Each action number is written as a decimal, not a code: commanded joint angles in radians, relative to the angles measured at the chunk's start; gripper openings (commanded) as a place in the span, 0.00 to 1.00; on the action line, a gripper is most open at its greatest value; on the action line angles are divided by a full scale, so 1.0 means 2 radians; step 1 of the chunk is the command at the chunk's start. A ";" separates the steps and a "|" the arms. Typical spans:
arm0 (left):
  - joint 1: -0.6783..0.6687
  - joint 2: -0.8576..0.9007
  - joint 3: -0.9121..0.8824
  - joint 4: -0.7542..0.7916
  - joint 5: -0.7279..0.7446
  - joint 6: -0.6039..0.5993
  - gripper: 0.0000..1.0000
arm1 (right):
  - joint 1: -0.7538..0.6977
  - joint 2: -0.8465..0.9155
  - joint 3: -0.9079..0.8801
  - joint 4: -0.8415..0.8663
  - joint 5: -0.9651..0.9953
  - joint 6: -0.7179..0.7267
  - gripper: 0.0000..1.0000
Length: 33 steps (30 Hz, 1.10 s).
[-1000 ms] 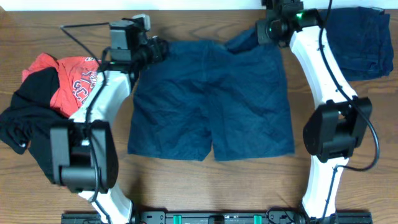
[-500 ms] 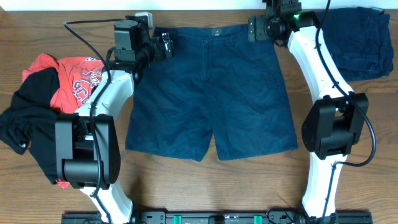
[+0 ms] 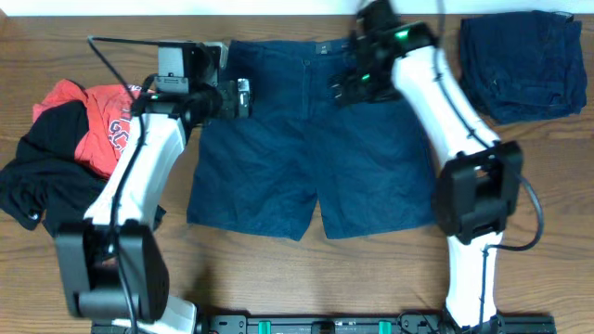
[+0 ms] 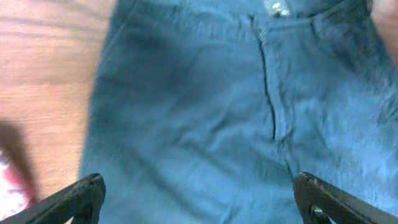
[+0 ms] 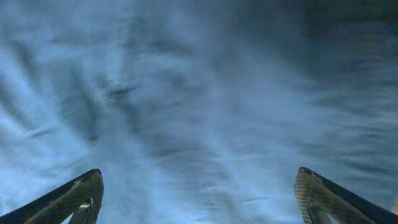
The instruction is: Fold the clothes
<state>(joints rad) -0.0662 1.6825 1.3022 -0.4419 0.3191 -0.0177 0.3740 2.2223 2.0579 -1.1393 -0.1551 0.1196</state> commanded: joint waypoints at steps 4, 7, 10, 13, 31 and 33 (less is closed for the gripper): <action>0.008 -0.099 0.006 -0.076 -0.130 -0.007 0.98 | 0.072 -0.012 -0.068 0.040 0.026 0.060 0.99; 0.015 -0.138 0.006 -0.104 -0.143 -0.027 0.98 | 0.090 -0.012 -0.103 0.061 0.039 0.083 0.98; 0.023 -0.163 0.006 -0.116 -0.143 -0.035 0.98 | 0.098 -0.012 -0.129 0.077 0.062 0.083 0.98; 0.025 -0.174 0.006 -0.120 -0.143 -0.035 0.98 | 0.102 -0.012 -0.159 0.099 0.085 0.085 0.98; 0.025 -0.174 0.006 -0.142 -0.141 -0.035 0.98 | 0.059 -0.007 -0.327 0.322 0.134 -0.205 0.99; 0.025 -0.173 0.006 -0.142 -0.141 -0.035 0.98 | 0.044 -0.007 -0.349 0.369 0.134 -0.275 0.99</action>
<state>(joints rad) -0.0196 1.3304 1.3022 -0.7254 0.0452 -0.0784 0.5240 2.1456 1.4452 -0.4294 0.0017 -0.1539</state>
